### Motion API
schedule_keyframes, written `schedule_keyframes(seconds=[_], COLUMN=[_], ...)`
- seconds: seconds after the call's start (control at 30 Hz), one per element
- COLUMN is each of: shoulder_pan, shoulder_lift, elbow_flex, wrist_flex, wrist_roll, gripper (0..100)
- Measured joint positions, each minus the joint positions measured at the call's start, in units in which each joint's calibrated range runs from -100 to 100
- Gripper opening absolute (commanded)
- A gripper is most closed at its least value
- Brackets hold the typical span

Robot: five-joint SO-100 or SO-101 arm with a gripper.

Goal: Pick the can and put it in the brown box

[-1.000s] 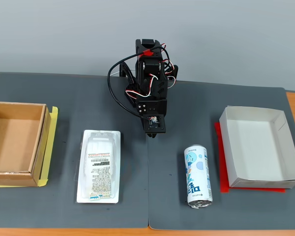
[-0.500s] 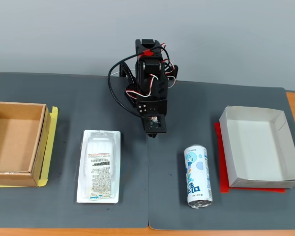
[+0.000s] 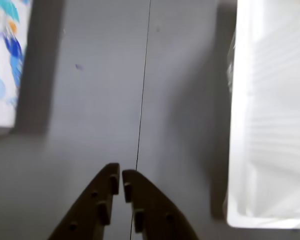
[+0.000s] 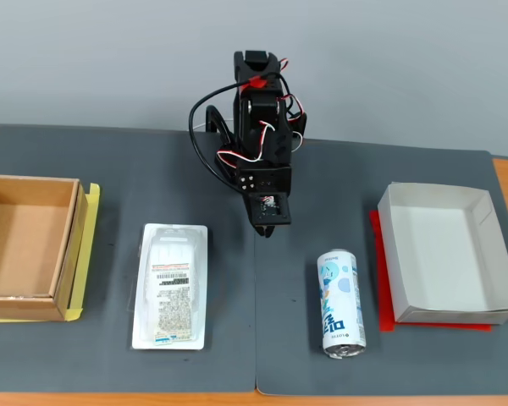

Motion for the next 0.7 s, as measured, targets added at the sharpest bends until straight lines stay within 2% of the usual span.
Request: schedule_keyframes(seconds=[0.2,0.7], shoulder_pan=[-0.3,-7.61], shoulder_lift=[11.16,32.46], elbow_flex=[-9.7,-30.37], wrist_flex=[-5.8,-6.4], wrist_roll=[0.0,-1.27], gripper=[1,1])
